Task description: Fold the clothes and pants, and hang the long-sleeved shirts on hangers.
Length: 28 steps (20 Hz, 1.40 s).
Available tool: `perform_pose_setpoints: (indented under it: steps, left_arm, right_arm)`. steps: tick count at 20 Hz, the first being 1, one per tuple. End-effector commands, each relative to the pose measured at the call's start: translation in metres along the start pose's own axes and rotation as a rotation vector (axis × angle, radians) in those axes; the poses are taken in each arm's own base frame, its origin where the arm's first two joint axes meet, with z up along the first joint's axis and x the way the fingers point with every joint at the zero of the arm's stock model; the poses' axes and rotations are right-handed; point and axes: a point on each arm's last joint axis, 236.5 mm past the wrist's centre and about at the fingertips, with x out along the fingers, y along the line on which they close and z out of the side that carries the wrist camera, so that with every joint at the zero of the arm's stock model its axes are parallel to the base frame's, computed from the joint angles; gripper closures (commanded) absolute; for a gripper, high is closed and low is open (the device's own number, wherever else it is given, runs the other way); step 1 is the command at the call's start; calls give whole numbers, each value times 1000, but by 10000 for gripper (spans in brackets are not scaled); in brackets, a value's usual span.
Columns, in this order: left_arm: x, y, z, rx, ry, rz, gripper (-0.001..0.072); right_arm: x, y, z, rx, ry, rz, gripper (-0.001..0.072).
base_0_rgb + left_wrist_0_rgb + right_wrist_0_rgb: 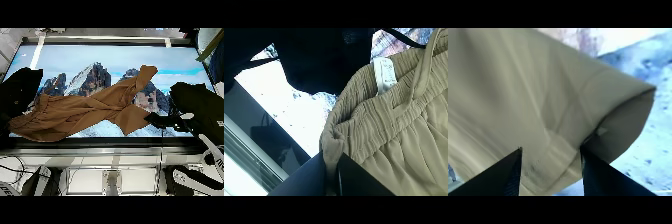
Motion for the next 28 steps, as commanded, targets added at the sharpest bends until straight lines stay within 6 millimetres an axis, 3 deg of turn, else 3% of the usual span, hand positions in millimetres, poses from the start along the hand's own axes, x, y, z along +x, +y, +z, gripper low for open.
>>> perform_pose_setpoints:
  steps: [1,4,5,6,8,9,12,14,16,21,23,25,28]
  left_arm:
    - [0,0,1,0,-2,0,676]
    - [0,0,1,1,-2,0,675]
    - [0,0,1,0,-2,0,676]
    - [0,0,1,0,-3,0,676]
    - [-1,0,1,1,-5,0,676]
    - [-1,0,4,1,-14,0,675]
    - [-14,-5,25,10,-69,-6,675]
    - [-30,-8,50,22,-143,-5,675]
    - [-49,-12,74,38,-214,-1,676]
    - [-80,-18,111,57,-334,0,676]
    - [-78,-19,110,57,-327,-1,676]
    - [-70,-17,108,53,-306,-1,676]
    - [-49,-18,93,51,-208,-14,676]
  right_arm:
    - [2,-3,4,9,-17,-8,335]
    - [11,-7,-2,52,16,0,346]
    - [14,-4,-4,47,27,23,392]
    - [14,4,-4,24,27,55,434]
    - [10,20,3,-5,20,110,630]
    - [5,31,7,-25,27,137,694]
    - [-19,73,29,-129,17,220,703]
    - [-45,97,48,-207,-13,238,703]
    - [-82,106,70,-247,-55,195,703]
    - [-217,98,113,-277,-227,-11,704]
    - [-247,92,124,-251,-292,-58,704]
    - [-242,84,129,-236,-285,-71,704]
    - [-200,63,139,-175,-191,-61,704]
